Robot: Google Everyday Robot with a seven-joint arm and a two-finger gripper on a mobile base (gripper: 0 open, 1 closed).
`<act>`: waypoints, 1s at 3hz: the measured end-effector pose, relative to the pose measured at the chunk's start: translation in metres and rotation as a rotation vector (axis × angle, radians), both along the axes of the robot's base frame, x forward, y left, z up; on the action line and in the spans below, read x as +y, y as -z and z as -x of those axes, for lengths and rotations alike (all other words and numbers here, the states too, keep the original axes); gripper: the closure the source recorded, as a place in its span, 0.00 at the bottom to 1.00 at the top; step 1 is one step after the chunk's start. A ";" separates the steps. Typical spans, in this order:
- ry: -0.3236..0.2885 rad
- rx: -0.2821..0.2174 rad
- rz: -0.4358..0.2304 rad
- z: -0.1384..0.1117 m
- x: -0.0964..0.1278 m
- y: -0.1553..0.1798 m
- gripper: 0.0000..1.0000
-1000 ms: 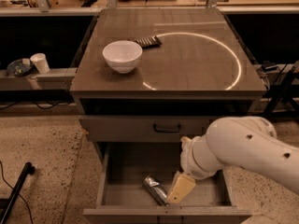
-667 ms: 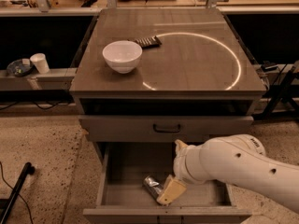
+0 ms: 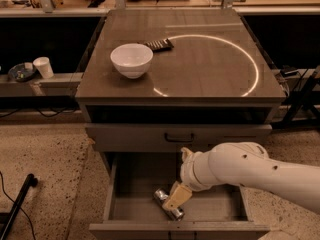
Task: Pick redbull can from middle drawer and place on counter
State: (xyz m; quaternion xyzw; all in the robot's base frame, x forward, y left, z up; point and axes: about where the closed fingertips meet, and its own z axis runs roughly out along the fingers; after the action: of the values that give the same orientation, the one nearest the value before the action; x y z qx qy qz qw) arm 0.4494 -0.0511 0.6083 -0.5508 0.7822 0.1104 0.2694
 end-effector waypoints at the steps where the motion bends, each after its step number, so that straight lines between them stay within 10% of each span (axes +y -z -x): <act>1: -0.036 0.055 -0.067 -0.018 0.014 0.052 0.00; 3: -0.052 0.217 -0.146 -0.014 0.022 0.162 0.00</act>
Offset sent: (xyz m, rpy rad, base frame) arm 0.0137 0.0267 -0.2071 0.1824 0.3092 0.0949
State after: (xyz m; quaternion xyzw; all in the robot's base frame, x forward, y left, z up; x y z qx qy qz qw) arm 0.4637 -0.0296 0.4459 -0.5345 0.7822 0.2328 0.2196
